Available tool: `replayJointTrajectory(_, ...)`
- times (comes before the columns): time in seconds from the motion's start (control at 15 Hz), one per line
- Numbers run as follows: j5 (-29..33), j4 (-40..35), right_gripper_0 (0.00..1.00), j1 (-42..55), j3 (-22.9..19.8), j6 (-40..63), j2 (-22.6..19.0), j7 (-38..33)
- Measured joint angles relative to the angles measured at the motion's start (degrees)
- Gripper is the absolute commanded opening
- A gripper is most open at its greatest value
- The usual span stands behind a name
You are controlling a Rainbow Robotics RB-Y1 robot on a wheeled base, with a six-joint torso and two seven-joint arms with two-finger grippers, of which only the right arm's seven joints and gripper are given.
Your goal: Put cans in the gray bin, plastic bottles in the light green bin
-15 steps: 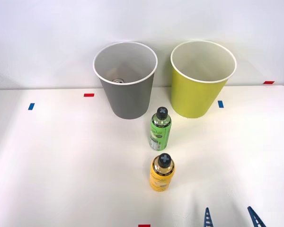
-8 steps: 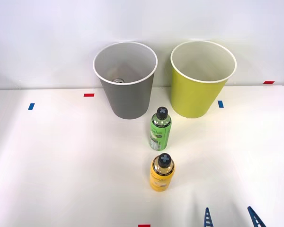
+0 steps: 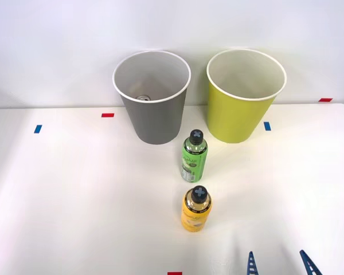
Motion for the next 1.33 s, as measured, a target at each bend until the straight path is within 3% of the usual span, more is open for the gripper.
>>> replayJointTrajectory(1.33,0.0,0.0,1.00,0.0,0.0,0.0,0.0,0.0)
